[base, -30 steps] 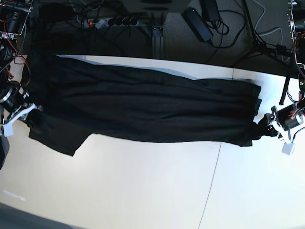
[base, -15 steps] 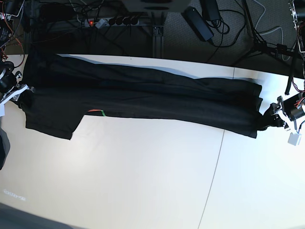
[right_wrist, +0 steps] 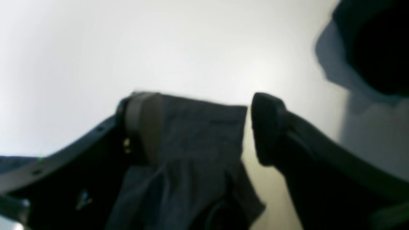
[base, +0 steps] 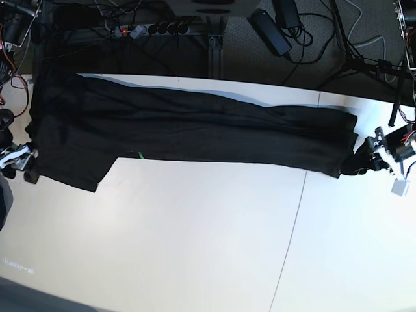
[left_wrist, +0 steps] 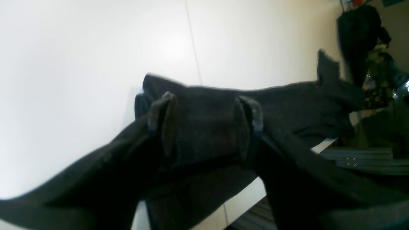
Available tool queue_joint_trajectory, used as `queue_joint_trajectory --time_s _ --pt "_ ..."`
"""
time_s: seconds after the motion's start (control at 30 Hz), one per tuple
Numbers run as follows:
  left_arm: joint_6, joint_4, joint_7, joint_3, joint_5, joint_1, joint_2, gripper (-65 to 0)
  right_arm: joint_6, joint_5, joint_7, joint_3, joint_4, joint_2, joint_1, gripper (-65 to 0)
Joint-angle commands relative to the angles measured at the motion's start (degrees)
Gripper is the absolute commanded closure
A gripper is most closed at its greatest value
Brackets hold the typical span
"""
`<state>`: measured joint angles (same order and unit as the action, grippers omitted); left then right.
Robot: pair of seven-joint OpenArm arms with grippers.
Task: Fold the T-shirt properly
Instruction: 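Pull the shirt ends apart with both grippers to straighten the strip, then reposition the right gripper along the shirt's sleeve end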
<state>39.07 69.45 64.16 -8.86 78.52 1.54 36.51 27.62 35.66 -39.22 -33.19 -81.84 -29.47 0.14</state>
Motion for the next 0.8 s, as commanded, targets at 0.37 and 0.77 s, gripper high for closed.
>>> queue_joint_trajectory --time_s 0.37,0.77 --pt "0.93 0.9 -0.7 -0.48 1.38 0.96 1.29 -32.2 3.65 -0.63 2.6 -0.5 21.11 -1.29 10.8 -42.8" --pt "0.93 0.9 -1.44 -0.48 1.73 0.98 1.27 -32.2 3.65 -0.57 3.41 -0.42 27.12 0.26 10.93 -42.8"
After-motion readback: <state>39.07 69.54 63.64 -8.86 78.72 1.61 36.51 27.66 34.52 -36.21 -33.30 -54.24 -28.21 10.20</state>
